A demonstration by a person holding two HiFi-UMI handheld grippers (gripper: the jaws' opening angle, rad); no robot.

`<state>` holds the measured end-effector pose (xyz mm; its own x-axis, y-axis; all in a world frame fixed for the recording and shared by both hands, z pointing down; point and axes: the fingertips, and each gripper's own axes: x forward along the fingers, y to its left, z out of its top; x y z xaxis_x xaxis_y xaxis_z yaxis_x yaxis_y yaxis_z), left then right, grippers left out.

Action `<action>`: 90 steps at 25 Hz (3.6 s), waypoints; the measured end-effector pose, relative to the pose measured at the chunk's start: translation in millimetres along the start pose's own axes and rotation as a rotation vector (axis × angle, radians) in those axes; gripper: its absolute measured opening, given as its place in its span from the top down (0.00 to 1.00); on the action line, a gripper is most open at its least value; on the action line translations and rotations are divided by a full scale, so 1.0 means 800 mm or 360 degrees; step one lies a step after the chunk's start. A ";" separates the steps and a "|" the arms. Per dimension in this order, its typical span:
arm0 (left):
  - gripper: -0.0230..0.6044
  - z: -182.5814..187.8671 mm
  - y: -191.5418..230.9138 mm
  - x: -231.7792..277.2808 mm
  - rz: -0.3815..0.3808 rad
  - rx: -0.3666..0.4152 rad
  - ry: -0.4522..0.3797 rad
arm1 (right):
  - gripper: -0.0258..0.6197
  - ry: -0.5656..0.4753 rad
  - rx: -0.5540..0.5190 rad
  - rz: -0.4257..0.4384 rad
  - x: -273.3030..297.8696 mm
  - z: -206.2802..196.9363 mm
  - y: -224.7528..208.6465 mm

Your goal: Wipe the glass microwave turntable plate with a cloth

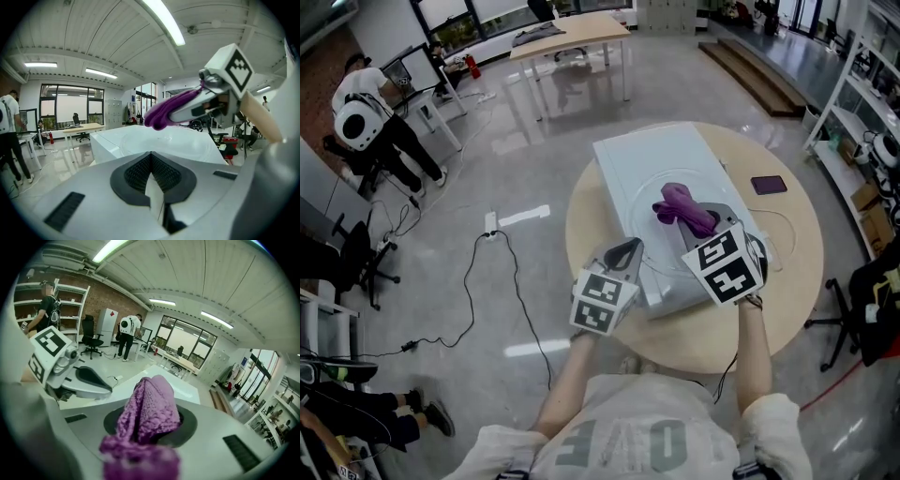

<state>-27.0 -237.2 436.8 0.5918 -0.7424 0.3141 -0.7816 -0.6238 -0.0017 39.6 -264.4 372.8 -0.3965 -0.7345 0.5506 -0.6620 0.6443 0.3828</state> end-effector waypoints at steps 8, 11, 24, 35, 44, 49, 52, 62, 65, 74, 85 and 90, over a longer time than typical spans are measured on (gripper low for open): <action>0.97 -0.003 -0.001 0.005 0.0013 0.0016 0.0005 | 0.89 0.0065 0.0023 -0.0055 0.106 0.000 -0.077; 0.97 -0.001 -0.004 0.003 0.0011 0.0012 0.0016 | 0.89 0.0133 0.0030 -0.0041 0.124 -0.013 -0.079; 0.97 0.000 0.001 -0.002 0.0044 0.0006 0.0010 | 0.89 0.0194 -0.0082 0.0085 0.100 -0.025 -0.038; 0.97 -0.002 0.002 0.001 0.0070 0.0019 0.0013 | 0.89 0.0195 -0.0090 0.0204 0.030 -0.047 0.030; 0.97 0.000 0.004 0.002 0.0098 0.0022 0.0007 | 0.89 0.0189 -0.0101 0.0237 -0.019 -0.062 0.080; 0.97 -0.001 0.004 0.004 0.0094 0.0026 0.0019 | 0.89 0.0171 -0.0091 0.0228 -0.036 -0.065 0.095; 0.97 0.000 0.004 0.001 0.0092 0.0030 0.0031 | 0.89 0.0169 -0.0098 0.0226 -0.041 -0.064 0.102; 0.97 -0.002 0.001 0.004 0.0106 0.0032 0.0030 | 0.89 0.0097 -0.0038 0.0251 -0.041 -0.058 0.086; 0.97 -0.003 0.000 0.004 0.0106 0.0036 0.0028 | 0.89 0.0070 0.0002 0.0162 -0.032 -0.050 0.049; 0.97 -0.005 -0.001 0.003 0.0098 0.0012 0.0017 | 0.89 0.0111 0.0166 -0.0011 0.067 -0.029 -0.079; 0.97 0.000 -0.006 0.003 0.0079 0.0020 -0.0004 | 0.89 0.0178 0.0202 -0.0023 0.116 -0.043 -0.094; 0.97 0.004 -0.015 0.016 0.0062 0.0045 0.0016 | 0.89 0.0189 0.0235 -0.0035 0.125 -0.042 -0.102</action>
<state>-9.4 -239.6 437.9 0.5587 -0.7640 0.3227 -0.7982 -0.6010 -0.0409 75.1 -383.2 421.9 -0.3087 -0.7122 0.6305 -0.7595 0.5836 0.2874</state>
